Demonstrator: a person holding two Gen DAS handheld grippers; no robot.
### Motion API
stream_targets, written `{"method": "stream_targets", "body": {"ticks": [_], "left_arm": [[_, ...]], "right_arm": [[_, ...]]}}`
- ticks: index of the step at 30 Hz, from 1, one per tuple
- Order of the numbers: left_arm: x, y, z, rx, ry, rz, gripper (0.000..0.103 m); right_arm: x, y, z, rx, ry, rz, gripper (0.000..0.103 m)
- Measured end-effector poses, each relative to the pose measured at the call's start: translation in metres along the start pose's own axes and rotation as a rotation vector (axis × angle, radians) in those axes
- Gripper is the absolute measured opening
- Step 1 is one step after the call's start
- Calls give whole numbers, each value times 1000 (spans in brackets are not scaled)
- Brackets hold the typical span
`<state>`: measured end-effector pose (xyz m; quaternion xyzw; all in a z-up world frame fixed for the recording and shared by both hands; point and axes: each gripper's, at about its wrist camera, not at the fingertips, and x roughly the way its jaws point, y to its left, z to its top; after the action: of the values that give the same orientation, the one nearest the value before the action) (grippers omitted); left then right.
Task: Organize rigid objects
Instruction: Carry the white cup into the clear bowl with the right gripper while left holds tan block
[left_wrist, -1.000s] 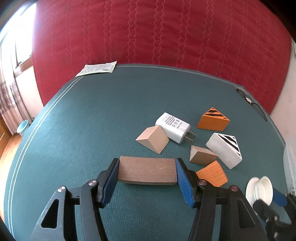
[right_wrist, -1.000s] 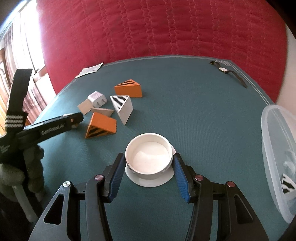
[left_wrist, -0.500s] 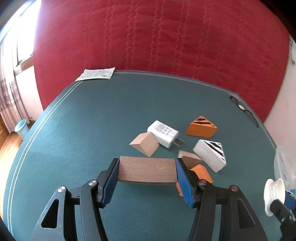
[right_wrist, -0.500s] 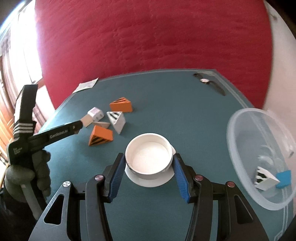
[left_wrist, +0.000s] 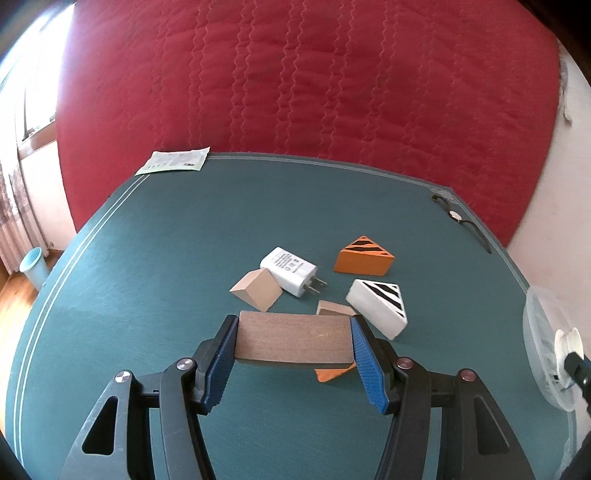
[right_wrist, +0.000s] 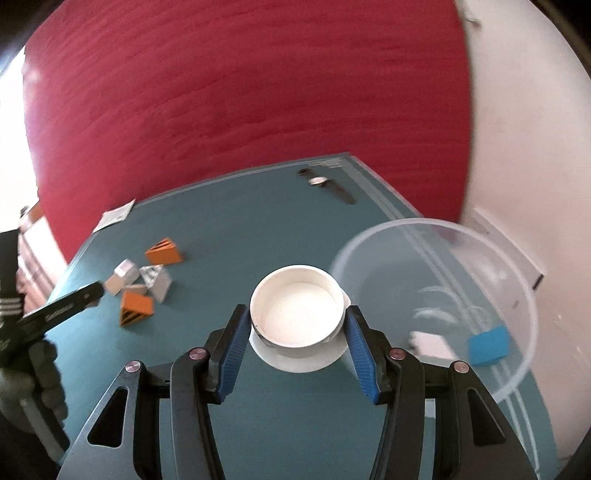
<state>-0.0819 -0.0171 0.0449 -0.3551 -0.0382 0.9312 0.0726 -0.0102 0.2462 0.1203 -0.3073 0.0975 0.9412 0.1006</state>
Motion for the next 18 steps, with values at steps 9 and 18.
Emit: {"method": "stream_targets", "body": {"ticks": [9,18], "left_arm": [[-8,-20,-6,33,-1,-30,62],[-16,-47,-16,81,5,-59,63]], "right_arm": [[-9,-45,4,85,-26,-116,53],[-14,-76,8,138,-38,-167,53]]}}
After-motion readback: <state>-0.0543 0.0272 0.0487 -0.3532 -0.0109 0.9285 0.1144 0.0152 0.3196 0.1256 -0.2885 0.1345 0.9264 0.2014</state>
